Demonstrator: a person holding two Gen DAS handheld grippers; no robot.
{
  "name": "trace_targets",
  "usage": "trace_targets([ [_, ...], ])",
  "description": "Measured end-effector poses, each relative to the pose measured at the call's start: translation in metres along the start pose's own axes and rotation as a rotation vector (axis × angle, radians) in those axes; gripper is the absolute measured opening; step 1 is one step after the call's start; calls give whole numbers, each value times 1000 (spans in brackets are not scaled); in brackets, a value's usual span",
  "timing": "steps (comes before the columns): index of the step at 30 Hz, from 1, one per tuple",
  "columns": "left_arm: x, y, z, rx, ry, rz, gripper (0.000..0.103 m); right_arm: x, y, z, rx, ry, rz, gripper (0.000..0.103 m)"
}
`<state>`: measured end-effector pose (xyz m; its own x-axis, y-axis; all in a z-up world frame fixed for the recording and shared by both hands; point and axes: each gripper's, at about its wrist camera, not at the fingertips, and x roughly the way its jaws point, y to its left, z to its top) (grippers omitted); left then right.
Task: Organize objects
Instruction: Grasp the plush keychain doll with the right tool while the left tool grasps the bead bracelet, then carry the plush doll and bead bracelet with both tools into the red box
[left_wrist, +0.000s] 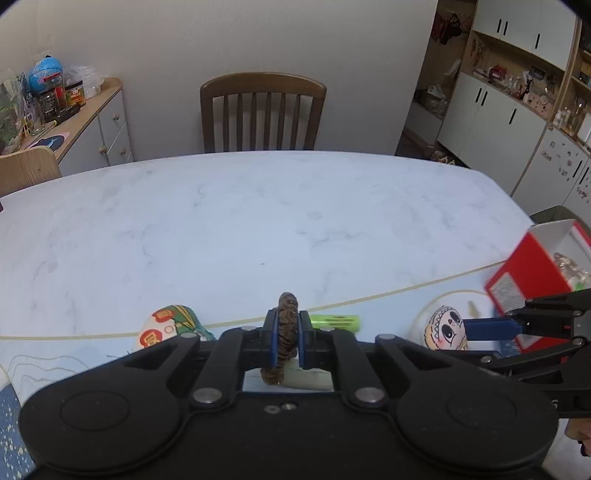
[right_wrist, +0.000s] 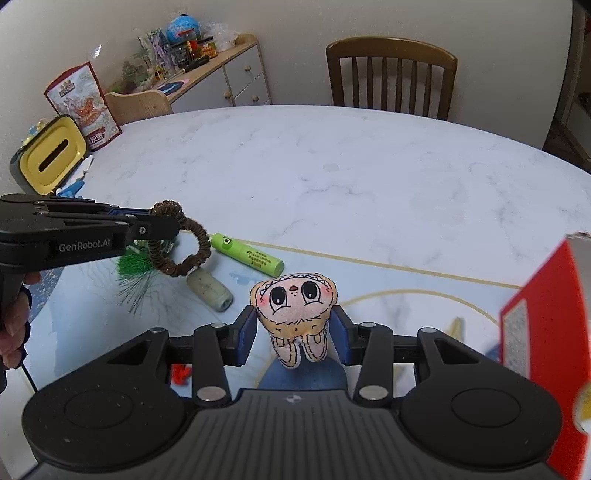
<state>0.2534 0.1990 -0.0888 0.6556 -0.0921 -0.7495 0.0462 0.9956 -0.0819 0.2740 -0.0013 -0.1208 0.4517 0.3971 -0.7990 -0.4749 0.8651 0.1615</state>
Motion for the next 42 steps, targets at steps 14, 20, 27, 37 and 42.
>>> trace_targets([
  [14, -66, -48, 6, -3, -37, -119, 8, -89, -16, -22, 27, -64, 21, 42],
  [20, -78, -84, 7, 22, -38, -163, 8, -122, -37, -34, 30, -88, 10, 42],
  [27, -85, -133, 13, 60, -49, -214, 8, -146, -70, -47, 57, -102, -11, 42],
  [37, -74, -206, 19, 110, -40, -262, 8, -174, -132, -64, 98, -122, -55, 42],
  [42, -62, -243, 20, 132, -25, -290, 8, -182, -165, -69, 103, -119, -92, 42],
])
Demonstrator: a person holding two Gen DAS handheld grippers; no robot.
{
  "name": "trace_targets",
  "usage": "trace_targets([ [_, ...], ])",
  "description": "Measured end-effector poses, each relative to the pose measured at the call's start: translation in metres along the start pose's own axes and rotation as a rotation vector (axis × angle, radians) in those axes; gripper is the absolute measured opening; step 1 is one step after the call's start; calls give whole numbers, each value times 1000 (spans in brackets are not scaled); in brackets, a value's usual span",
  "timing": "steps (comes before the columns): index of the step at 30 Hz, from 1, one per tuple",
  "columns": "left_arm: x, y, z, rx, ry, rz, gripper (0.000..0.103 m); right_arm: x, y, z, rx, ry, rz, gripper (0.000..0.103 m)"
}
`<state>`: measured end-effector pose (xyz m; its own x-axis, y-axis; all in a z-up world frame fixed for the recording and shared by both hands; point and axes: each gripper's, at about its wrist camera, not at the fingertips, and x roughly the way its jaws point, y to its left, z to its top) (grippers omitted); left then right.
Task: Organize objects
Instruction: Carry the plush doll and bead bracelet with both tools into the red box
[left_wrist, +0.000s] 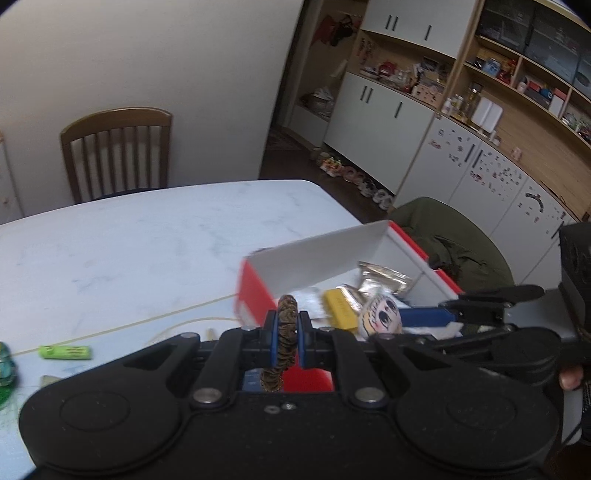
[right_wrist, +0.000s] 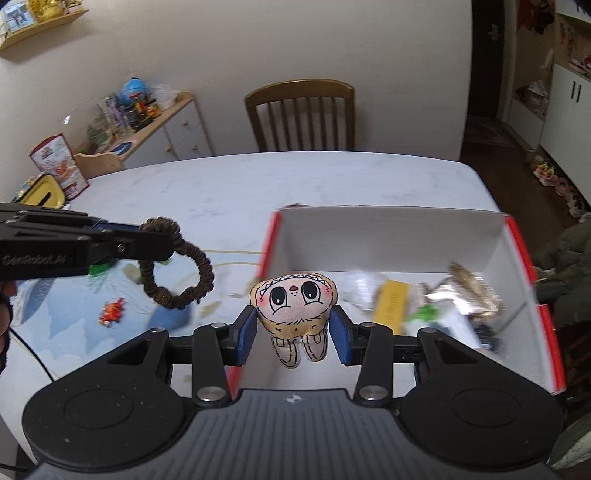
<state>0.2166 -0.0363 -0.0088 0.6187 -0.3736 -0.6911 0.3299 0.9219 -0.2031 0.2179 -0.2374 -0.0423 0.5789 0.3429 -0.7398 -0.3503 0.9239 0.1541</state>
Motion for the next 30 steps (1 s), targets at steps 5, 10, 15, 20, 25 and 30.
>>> trace_targets([
  [5, 25, -29, 3, 12, 29, -26, 8, 2, -33, 3, -8, 3, -41, 42],
  [10, 53, -53, 5, 17, 61, -40, 8, 8, -63, 7, -21, 5, -79, 42],
  [15, 88, -71, 5, 5, 112, -45, 8, 25, -86, 17, -43, 19, -103, 42],
  [20, 122, -84, 0, -3, 171, -40, 8, 46, -105, 27, -51, 46, -113, 42],
  [25, 147, -91, -6, -8, 223, -19, 8, 69, -117, 35, -74, 76, -114, 42],
  [30, 168, -99, -10, -5, 267, -2, 8, 88, -120, 38, -110, 94, -104, 42],
])
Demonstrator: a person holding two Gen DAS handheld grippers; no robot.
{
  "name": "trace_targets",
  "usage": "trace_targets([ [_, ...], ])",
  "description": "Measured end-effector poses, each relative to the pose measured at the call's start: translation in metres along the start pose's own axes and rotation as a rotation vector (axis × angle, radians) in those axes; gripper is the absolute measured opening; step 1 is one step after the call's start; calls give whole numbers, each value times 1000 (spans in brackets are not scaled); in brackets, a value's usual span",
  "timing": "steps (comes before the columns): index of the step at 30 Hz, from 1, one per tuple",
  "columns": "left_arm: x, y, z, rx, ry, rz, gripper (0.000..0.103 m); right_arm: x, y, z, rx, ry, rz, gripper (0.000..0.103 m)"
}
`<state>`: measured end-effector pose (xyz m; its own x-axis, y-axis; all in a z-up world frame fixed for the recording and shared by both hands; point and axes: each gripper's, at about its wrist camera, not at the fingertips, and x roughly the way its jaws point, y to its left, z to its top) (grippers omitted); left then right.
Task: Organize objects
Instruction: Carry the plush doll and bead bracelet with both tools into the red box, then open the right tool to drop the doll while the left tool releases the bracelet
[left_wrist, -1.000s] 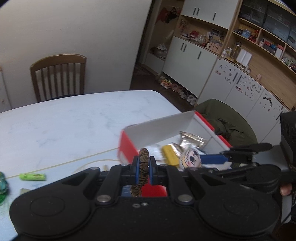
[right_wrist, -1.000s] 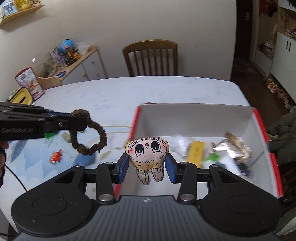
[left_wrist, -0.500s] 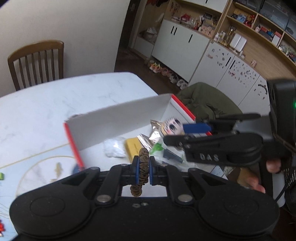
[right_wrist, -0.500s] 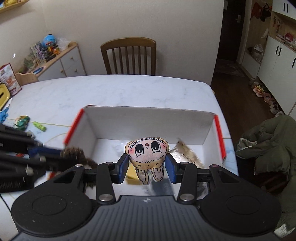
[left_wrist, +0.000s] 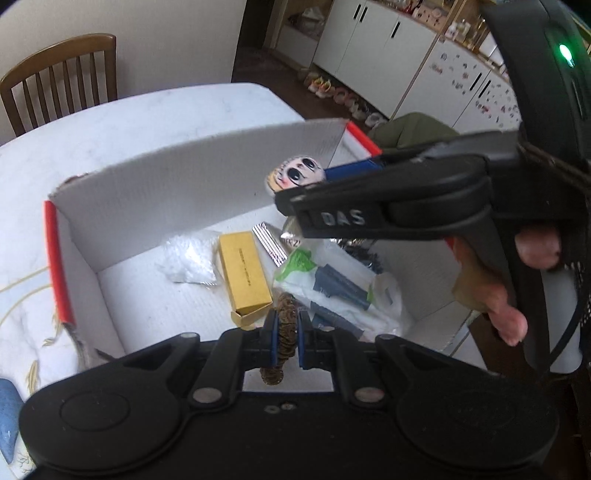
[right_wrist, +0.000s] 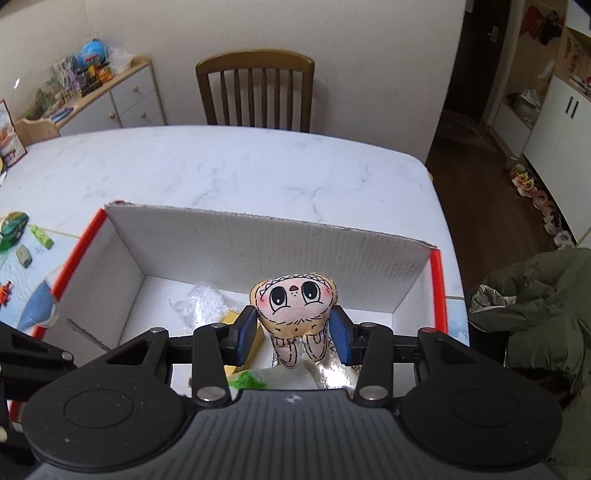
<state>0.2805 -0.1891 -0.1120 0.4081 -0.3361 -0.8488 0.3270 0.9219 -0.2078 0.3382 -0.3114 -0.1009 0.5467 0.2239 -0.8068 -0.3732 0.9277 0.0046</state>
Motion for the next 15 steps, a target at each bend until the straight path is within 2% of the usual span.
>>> trace_targets([
  [15, 41, 4, 3, -20, 97, 26, 8, 36, -2, 1, -64, 75, 20, 42],
])
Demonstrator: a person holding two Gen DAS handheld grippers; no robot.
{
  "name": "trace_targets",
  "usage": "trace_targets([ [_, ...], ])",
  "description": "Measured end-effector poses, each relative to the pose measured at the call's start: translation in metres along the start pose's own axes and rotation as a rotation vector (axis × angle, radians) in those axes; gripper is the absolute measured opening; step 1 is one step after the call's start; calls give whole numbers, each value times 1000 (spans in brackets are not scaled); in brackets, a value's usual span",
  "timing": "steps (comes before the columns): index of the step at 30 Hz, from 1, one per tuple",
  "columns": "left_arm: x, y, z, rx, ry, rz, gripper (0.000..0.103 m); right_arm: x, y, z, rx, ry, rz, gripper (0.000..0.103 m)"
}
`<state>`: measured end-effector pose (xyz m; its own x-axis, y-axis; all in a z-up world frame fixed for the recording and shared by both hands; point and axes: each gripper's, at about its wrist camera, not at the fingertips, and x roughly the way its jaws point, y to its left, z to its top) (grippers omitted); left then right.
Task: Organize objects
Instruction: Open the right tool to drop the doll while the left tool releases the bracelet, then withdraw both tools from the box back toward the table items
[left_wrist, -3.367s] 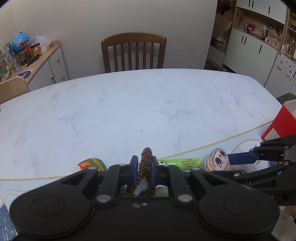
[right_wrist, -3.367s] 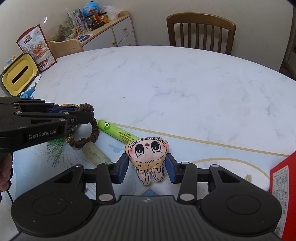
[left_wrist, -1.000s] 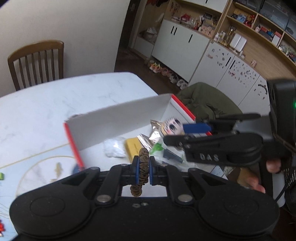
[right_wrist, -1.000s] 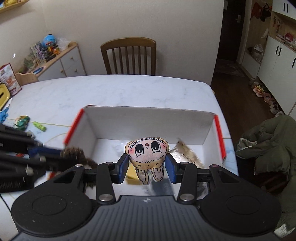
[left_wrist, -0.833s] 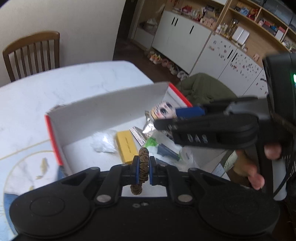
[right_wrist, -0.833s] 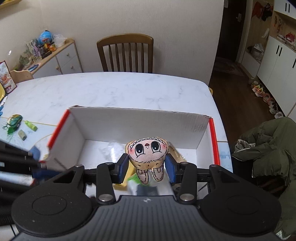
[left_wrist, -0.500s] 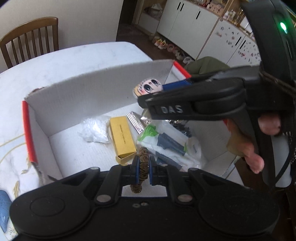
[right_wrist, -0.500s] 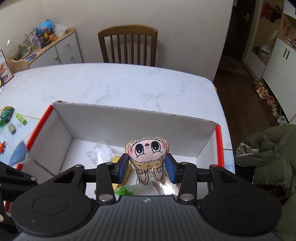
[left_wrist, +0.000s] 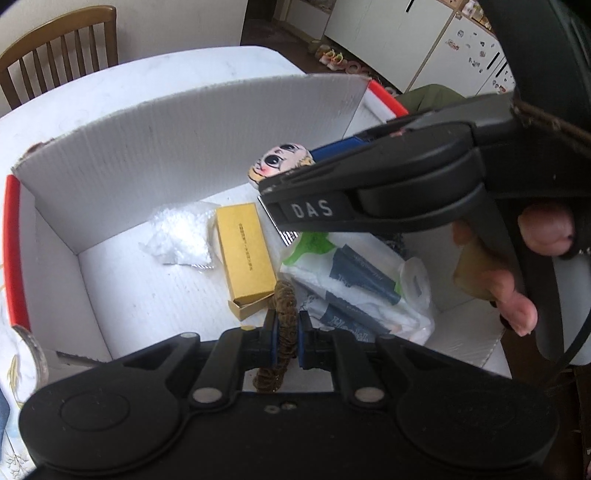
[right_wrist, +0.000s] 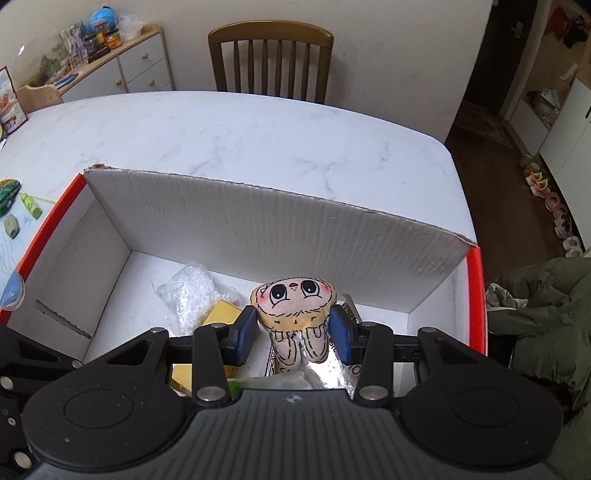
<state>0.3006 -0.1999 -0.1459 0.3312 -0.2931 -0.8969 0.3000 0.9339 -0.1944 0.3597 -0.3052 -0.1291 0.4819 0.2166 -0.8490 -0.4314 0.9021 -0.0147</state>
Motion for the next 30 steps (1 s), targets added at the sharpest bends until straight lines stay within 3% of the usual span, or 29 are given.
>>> trace_targets([
  [3, 5, 0, 1, -6, 21, 2, 9, 1, 0, 2, -1, 2, 9, 42],
  [9, 10, 2, 3, -13, 48, 14, 24, -1, -1, 1, -14, 2, 13, 43],
  [11, 9, 1, 3, -11, 49, 21, 34, -2, -4, 0, -5, 2, 19, 43],
  [12, 8, 1, 3, -13, 46, 25, 44, -3, -5, -1, 2, 2, 25, 43],
  [13, 6, 1, 3, -14, 40, 29, 56, -5, -6, -1, 8, 0, 33, 45],
  [15, 2, 0, 3, -10, 20, 41, 66, -9, -7, -3, 15, -8, 36, 53],
  [30, -42, 0, -5, -21, -88, 34, 79, -57, -10, -15, 47, -72, 92, 58],
])
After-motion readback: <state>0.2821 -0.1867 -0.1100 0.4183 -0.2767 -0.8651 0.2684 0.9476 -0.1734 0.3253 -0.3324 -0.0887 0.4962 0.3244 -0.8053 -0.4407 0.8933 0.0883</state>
